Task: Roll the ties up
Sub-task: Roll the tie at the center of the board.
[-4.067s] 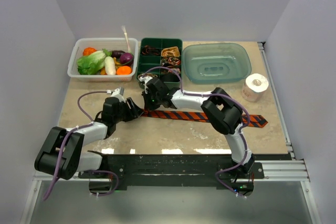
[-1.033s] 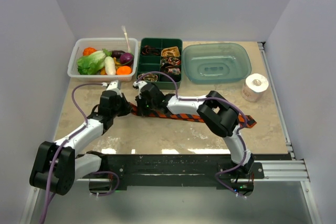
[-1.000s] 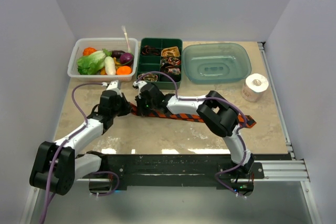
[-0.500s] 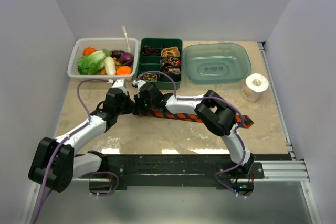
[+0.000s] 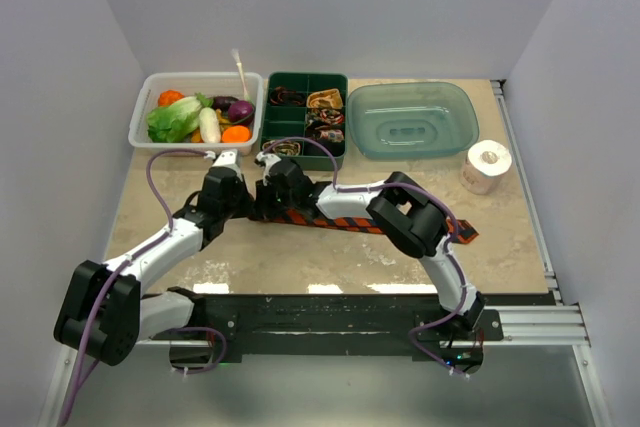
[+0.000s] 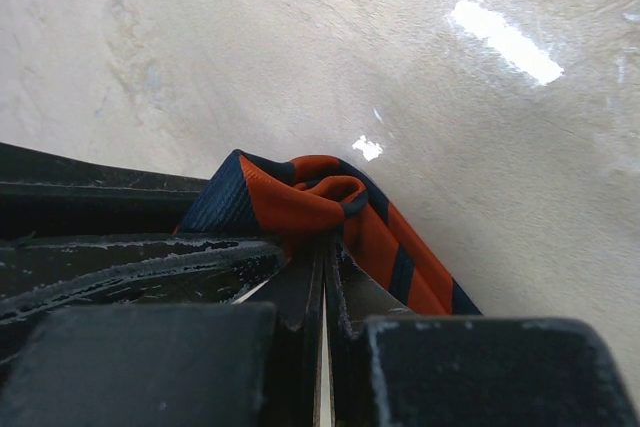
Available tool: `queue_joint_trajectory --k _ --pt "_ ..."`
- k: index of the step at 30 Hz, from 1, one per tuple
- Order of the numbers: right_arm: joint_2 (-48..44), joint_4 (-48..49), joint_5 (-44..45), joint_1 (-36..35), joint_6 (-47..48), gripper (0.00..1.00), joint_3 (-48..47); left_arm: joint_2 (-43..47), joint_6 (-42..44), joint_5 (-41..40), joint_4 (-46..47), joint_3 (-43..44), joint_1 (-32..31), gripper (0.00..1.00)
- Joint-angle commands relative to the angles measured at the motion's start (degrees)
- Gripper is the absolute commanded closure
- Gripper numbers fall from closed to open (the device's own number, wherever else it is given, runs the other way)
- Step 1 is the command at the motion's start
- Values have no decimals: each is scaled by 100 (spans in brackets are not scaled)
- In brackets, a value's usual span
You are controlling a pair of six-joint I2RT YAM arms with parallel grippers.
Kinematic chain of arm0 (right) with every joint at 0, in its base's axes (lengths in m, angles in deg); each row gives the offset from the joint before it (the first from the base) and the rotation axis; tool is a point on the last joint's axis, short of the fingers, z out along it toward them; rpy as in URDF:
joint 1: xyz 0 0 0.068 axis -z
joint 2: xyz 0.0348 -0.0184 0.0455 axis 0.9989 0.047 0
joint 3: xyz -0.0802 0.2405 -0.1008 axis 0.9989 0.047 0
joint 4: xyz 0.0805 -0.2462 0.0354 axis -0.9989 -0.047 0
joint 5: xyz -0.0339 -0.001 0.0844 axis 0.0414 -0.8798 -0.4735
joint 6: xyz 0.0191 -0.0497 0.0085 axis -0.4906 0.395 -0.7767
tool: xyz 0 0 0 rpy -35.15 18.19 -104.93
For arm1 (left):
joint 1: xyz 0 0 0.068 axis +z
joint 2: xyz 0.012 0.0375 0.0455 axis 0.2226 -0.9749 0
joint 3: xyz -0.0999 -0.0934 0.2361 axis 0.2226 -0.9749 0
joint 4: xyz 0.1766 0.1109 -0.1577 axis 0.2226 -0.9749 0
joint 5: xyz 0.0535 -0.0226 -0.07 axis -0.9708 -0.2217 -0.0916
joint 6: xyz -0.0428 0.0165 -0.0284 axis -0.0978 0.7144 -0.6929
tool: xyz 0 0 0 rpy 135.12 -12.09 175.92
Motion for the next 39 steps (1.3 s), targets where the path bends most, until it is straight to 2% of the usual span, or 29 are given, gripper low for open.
queue_joint_trajectory --k 1,5,10,17,25,31,39 --pt "258 766 -427 -17 -573 100 83 113 57 -79 -29 283 -69 100" --pt "338 1039 -550 -8 -802 100 153 95 57 -149 -90 283 -69 100" --pt "58 934 -427 36 -802 100 364 77 57 -316 -196 292 -69 100" --pt "-567 249 -84 71 -486 100 487 25 31 -597 -301 300 -78 100" --pt "-900 11 91 71 -380 100 707 -89 75 -686 -336 371 -122 100" --pt "-1243 -542 740 89 -108 100 725 -169 75 -773 -415 423 -341 100" --pt "-1577 -745 926 282 24 100 891 -493 83 -791 -416 520 -552 100"
